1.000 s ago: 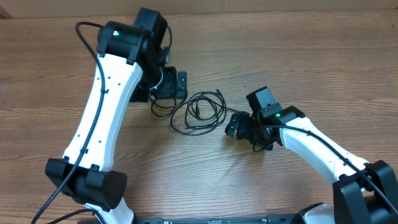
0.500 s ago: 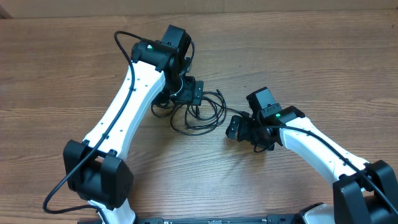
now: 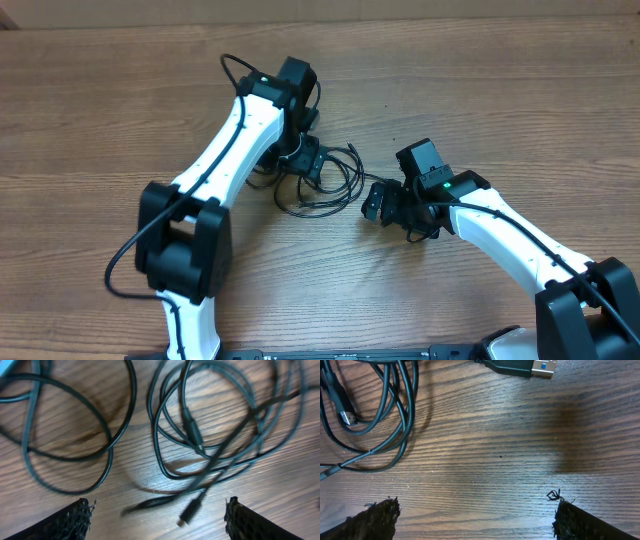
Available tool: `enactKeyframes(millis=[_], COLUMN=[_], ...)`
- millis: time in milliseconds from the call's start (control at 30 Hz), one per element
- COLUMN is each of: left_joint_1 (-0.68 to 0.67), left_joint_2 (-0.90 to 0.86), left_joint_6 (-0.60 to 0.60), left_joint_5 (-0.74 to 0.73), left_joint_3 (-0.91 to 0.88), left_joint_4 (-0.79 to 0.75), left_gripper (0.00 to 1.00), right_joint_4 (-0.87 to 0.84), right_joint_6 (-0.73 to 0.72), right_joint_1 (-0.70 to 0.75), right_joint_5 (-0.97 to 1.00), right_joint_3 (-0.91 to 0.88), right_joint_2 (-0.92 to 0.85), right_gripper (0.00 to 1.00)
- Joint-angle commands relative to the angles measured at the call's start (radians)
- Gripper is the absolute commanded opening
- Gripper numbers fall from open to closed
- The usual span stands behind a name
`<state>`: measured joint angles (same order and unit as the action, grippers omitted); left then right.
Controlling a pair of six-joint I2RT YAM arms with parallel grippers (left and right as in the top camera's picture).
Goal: Untangle cables
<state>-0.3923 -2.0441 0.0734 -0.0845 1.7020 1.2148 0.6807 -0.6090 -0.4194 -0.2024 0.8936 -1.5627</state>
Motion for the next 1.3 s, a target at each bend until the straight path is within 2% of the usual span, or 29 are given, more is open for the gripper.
enactKeyframes(millis=[0, 67, 200, 400, 667, 833, 1033, 1267], left_joint_1=[0.001, 0.001, 0.001, 0.002, -0.001, -0.001, -0.001, -0.001], left_joint_2=[-0.047, -0.053, -0.052, -0.052, -0.049, -0.011, 0.092, 0.248], left_joint_6=[-0.094, -0.093, -0.093, -0.085, -0.009, 0.005, 0.005, 0.005], left_joint_5=[-0.016, -0.016, -0.017, -0.017, -0.022, -0.064, -0.176, -0.193], left_joint_3=[-0.006, -0.006, -0.004, 0.058, 0.375, 0.602, 0.786, 0.833], left_joint_4=[0.003, -0.002, -0.004, 0.086, 0.333, 0.428, 0.445, 0.437], left_gripper=[0.85, 0.77, 0.54, 0.04, 0.04, 0.04, 0.04, 0.04], right_joint_4=[-0.005, -0.008, -0.019, -0.018, -0.019, -0.018, -0.018, -0.018], right_joint_6=[-0.011, -0.011, -0.011, -0.011, -0.011, -0.011, -0.011, -0.011], right_joint_1=[0.000, 0.000, 0.000, 0.000, 0.000, 0.000, 0.000, 0.000], right_joint_5=[0.007, 0.007, 0.007, 0.011, 0.018, 0.022, 0.023, 0.026], right_joint_3=[-0.006, -0.006, -0.006, -0.006, -0.006, -0.006, -0.006, -0.006], right_joint_2=[-0.002, -0.002, -0.002, -0.002, -0.002, -0.002, -0.002, -0.002], right_gripper=[1.00, 1.00, 1.00, 1.00, 1.00, 1.00, 1.00, 1.00])
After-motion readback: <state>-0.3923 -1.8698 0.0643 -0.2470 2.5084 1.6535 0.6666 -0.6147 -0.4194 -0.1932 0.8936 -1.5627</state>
